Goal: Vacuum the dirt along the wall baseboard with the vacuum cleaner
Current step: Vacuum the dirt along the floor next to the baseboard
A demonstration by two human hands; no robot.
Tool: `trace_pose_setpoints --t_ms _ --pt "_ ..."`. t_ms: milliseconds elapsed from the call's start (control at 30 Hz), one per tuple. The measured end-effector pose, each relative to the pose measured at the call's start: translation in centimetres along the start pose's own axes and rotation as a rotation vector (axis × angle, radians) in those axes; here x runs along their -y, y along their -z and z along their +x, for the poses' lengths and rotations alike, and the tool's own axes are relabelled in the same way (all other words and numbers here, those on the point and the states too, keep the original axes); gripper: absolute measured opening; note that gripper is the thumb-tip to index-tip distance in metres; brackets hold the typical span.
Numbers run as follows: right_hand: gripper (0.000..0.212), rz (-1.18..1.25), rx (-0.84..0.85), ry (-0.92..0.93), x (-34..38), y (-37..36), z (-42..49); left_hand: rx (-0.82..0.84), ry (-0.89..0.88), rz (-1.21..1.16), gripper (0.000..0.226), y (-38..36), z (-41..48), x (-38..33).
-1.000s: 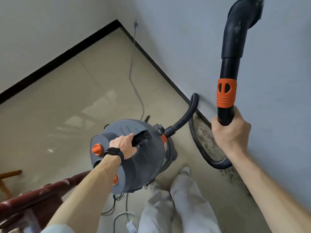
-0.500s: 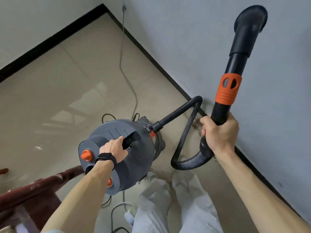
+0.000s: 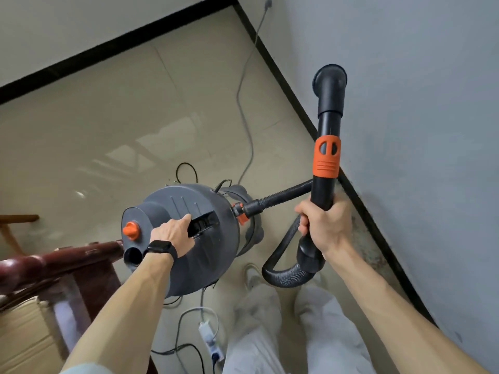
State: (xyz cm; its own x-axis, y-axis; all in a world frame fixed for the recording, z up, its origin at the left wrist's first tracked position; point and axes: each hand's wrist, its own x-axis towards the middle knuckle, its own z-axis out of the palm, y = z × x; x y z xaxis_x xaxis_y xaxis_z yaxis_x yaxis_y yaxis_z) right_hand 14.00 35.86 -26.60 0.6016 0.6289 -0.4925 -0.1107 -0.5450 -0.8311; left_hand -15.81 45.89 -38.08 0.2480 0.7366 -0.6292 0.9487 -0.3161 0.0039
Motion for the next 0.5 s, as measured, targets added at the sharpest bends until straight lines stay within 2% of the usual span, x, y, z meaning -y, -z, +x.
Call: trace_pose_setpoints --t_ms 233,400,500 --pt "0.014 0.003 0.058 -0.107 -2.7 -2.5 -1.4 -0.003 0.016 -0.008 0.022 0.1 0.0 -1.0" --pt "0.011 0.028 0.16 -0.146 -5.4 -2.6 -1.9 -0.005 -0.01 -0.02 0.016 0.5 1.1 -3.6" --pt "0.026 0.053 0.166 -0.156 -7.1 -0.7 -1.9 -0.011 -0.011 -0.045 0.016 0.6 1.9 -6.4"
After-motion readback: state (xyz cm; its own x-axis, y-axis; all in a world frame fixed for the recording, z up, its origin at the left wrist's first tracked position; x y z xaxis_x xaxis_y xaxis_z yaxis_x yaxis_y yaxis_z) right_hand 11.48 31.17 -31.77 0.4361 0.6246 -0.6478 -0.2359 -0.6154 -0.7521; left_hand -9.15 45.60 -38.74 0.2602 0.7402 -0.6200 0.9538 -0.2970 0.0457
